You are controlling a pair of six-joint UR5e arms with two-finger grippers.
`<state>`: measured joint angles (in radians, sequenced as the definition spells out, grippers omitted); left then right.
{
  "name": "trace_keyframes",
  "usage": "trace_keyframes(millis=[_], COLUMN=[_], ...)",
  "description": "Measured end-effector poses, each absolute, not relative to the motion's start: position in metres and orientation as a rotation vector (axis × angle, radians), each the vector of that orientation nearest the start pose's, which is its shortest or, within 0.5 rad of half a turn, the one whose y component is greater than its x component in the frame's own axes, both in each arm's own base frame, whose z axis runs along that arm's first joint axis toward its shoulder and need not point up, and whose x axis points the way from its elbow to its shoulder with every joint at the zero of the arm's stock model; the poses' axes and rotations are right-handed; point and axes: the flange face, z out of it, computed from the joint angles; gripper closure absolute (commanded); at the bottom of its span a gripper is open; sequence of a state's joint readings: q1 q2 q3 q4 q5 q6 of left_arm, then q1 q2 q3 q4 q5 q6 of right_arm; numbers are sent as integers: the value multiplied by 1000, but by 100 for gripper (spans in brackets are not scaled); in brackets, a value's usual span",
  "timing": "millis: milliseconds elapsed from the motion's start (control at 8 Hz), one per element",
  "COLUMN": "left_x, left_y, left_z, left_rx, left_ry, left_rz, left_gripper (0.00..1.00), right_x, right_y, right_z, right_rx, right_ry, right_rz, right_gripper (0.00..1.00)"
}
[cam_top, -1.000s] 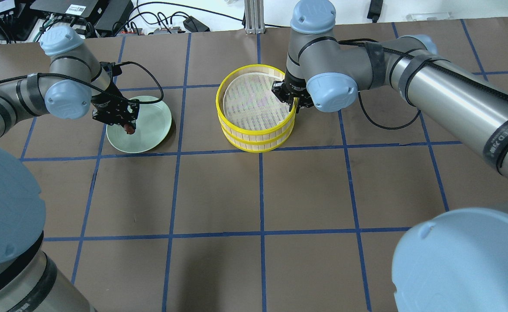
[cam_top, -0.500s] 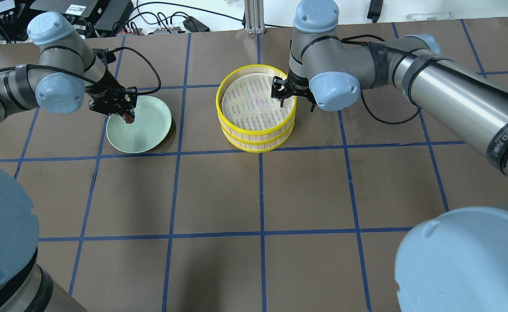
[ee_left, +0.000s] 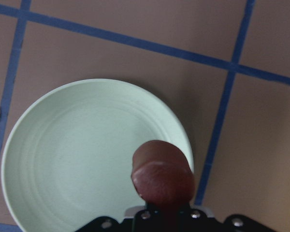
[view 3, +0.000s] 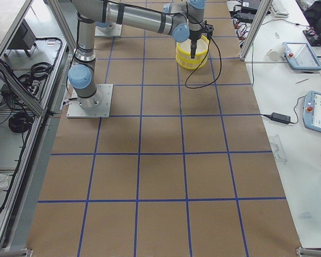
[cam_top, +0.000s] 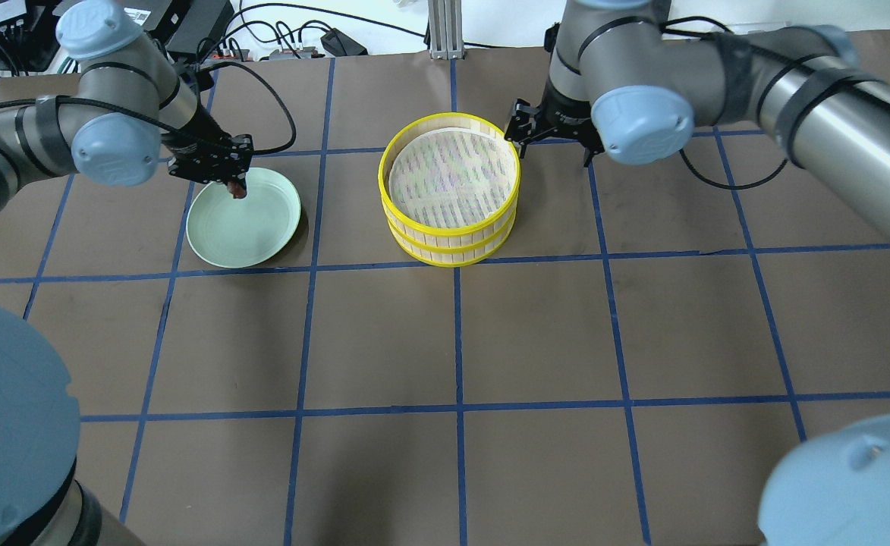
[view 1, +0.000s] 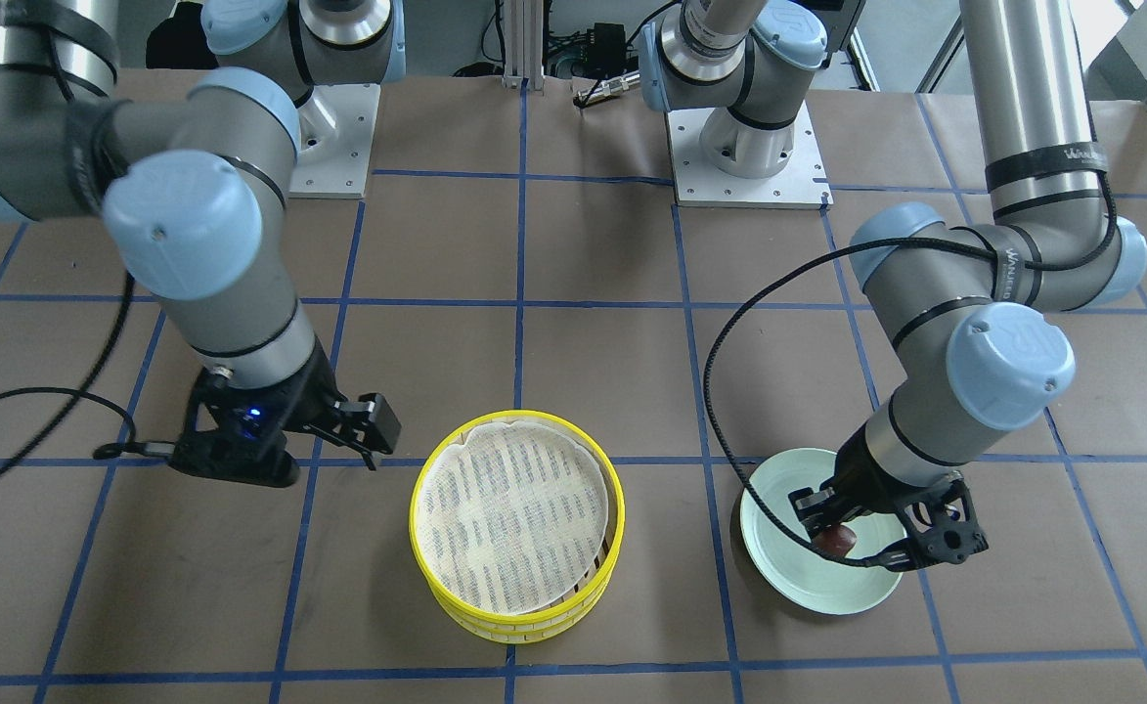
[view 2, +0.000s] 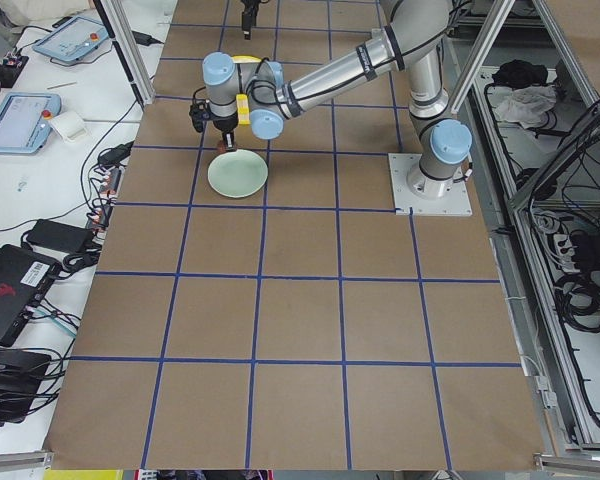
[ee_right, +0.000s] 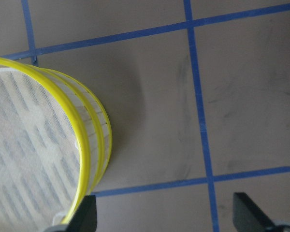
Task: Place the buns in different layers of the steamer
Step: 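Release the steamer rim and raise the right gripper away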
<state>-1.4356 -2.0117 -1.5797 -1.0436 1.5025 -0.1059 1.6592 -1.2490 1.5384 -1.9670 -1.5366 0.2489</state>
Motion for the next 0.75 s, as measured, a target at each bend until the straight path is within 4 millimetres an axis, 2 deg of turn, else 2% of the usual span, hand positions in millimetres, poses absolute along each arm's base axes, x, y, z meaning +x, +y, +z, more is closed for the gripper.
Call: trace_keyframes(millis=[250, 375, 500, 750], left_x=[-121, -151, -182, -240], left_y=[-654, -649, -642, -626], left_z=[324, 342, 352, 352], left_rx=[-378, -382, -356, -237], left_ry=[3241, 3297, 3338, 3384], left_rz=[-278, -351, -399, -438], left_gripper=[100, 100, 100, 100], right_x=[151, 140, 135, 132], right_y=[-567, -549, -538, -533], right_z=[439, 466, 484, 489], right_rx=[115, 58, 27, 5], right_ry=[3099, 3107, 3113, 3119], right_rz=[-125, -110, -93, -60], right_gripper=[0, 0, 0, 0])
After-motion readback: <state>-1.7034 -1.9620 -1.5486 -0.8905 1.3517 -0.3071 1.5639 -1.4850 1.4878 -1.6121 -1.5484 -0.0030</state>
